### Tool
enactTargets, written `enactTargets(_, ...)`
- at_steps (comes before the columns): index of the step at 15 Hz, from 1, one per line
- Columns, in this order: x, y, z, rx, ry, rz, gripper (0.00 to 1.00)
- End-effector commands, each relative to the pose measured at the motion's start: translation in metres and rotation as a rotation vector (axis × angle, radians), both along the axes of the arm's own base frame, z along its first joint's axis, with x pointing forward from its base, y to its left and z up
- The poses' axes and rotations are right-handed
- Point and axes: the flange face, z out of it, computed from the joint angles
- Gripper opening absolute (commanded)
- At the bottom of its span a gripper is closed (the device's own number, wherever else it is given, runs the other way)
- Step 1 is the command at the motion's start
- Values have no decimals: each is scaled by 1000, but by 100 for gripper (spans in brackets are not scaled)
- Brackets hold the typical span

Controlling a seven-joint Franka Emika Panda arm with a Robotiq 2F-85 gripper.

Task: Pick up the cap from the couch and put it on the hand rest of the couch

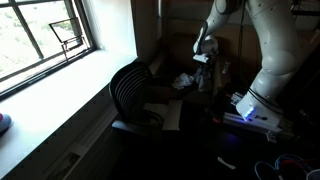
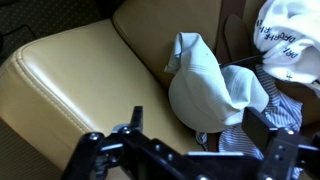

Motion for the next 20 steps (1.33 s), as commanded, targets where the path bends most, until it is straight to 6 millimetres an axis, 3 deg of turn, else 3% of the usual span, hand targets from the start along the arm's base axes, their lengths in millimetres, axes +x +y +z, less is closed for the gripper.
enactTargets(1, 18, -1, -21, -104, -21, -53, 100)
enactTargets(4, 30, -10, -31, -178, -40, -113, 100)
enactTargets(6, 30, -19, -40, -156, -3, -148, 100)
enactTargets(7, 28, -7, -33, -155, -25, -119, 100)
enactTargets(10, 27, -11, -36, -183, -31, -128, 100)
enactTargets(12, 26, -19, -51, -136, -7, -153, 100)
enactTargets(16, 11, -39, -78, 72, -114, -118, 100)
enactTargets(18, -3, -53, -91, 90, -109, -105, 100)
enactTargets(19, -10, -59, -92, 64, -76, -123, 100)
enactTargets(20, -7, -51, -83, 56, -92, -121, 100)
